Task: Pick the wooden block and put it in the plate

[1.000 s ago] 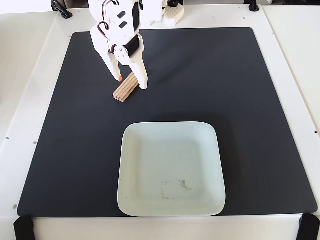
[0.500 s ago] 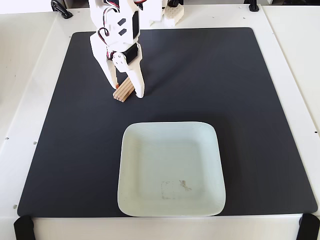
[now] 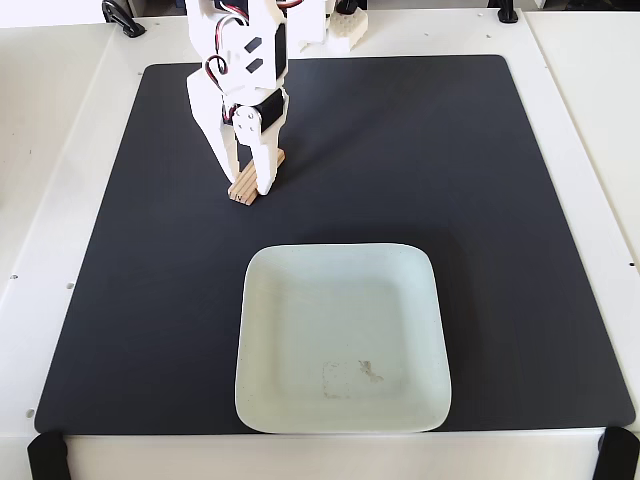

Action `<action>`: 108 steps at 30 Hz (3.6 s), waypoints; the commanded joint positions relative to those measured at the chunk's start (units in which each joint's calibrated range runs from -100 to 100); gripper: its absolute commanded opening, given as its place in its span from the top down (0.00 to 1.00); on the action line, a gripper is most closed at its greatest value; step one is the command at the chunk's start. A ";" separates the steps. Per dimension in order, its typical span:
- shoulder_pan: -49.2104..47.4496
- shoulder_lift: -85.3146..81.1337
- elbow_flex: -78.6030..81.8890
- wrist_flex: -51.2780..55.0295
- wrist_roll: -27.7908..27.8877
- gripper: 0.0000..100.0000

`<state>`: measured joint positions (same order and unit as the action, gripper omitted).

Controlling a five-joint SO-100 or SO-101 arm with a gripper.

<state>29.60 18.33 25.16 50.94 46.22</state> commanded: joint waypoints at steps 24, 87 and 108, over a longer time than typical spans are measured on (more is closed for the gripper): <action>-16.61 -41.64 3.85 8.94 -0.20 0.99; -17.28 13.87 -31.06 -31.62 0.18 0.99; -16.61 13.36 -30.43 -31.54 0.18 0.53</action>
<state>12.80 32.79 -3.56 19.13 46.48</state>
